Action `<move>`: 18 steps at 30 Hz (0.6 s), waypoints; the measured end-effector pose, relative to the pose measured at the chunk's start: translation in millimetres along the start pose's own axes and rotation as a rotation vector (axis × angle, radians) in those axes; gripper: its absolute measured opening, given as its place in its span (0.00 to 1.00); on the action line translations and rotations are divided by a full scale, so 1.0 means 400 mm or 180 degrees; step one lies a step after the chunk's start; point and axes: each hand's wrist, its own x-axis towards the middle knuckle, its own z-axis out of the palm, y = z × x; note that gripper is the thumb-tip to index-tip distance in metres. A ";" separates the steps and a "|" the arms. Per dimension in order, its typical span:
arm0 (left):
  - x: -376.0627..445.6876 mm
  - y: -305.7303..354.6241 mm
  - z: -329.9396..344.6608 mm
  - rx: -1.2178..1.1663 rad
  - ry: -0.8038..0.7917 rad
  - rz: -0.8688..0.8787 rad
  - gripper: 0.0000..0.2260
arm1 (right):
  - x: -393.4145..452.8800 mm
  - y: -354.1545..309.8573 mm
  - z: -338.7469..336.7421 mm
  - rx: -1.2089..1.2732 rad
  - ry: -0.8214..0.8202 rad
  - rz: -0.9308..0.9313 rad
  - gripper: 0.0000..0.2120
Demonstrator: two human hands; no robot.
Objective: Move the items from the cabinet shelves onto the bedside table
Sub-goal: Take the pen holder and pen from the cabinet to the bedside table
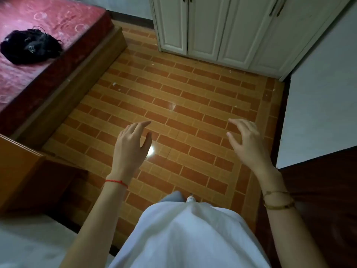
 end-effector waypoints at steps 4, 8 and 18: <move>0.024 0.000 0.020 0.0023 0.0045 -0.0080 0.14 | 0.038 0.021 -0.001 -0.0058 -0.0058 0.0028 0.19; 0.075 -0.017 0.045 0.0074 0.0038 -0.0168 0.14 | 0.105 0.042 0.010 -0.0106 -0.0132 -0.0005 0.19; 0.381 -0.130 0.125 0.0021 0.0009 -0.0389 0.15 | 0.457 0.064 0.094 -0.0153 -0.0252 -0.0050 0.19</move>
